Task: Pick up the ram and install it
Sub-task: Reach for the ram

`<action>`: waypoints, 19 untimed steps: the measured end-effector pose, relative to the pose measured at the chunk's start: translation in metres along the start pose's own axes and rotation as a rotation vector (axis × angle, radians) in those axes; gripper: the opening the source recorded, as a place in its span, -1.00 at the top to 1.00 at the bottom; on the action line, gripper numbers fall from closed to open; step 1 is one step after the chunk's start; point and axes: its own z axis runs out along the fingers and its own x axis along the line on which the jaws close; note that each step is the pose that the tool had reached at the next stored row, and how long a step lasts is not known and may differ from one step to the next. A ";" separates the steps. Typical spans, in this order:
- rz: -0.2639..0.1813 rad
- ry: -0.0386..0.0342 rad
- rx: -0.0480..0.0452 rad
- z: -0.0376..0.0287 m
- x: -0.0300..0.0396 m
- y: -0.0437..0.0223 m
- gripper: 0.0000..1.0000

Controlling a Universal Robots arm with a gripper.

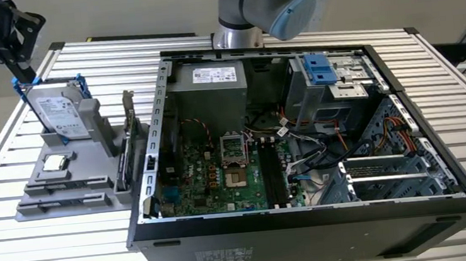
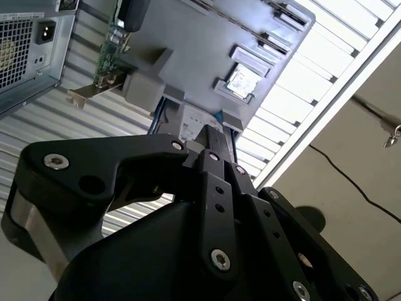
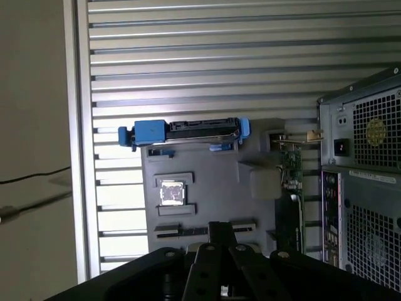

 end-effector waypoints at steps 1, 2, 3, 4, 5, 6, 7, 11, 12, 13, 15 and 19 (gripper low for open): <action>0.000 0.0000 0.0000 0.0000 0.0000 0.0000 1.00; 0.000 0.0001 0.0001 0.0000 0.0001 -0.0003 1.00; 0.000 0.0000 -0.0001 0.0000 0.0001 -0.0009 1.00; 0.000 0.0000 -0.0001 -0.0001 0.0000 -0.0017 1.00; 0.000 0.0001 0.0000 -0.0002 -0.0001 -0.0027 1.00; 0.000 0.0000 0.0000 -0.0002 -0.0002 -0.0038 1.00; 0.000 0.0001 0.0000 -0.0003 -0.0003 -0.0049 1.00; 0.000 -0.0001 -0.0001 -0.0004 -0.0006 -0.0103 1.00; 0.000 0.0000 0.0000 -0.0006 -0.0007 -0.0117 1.00; 0.000 0.0000 0.0000 -0.0006 -0.0008 -0.0132 1.00; 0.000 0.0000 0.0000 -0.0008 -0.0010 -0.0160 1.00; 0.000 -0.0001 0.0000 -0.0010 -0.0013 -0.0209 1.00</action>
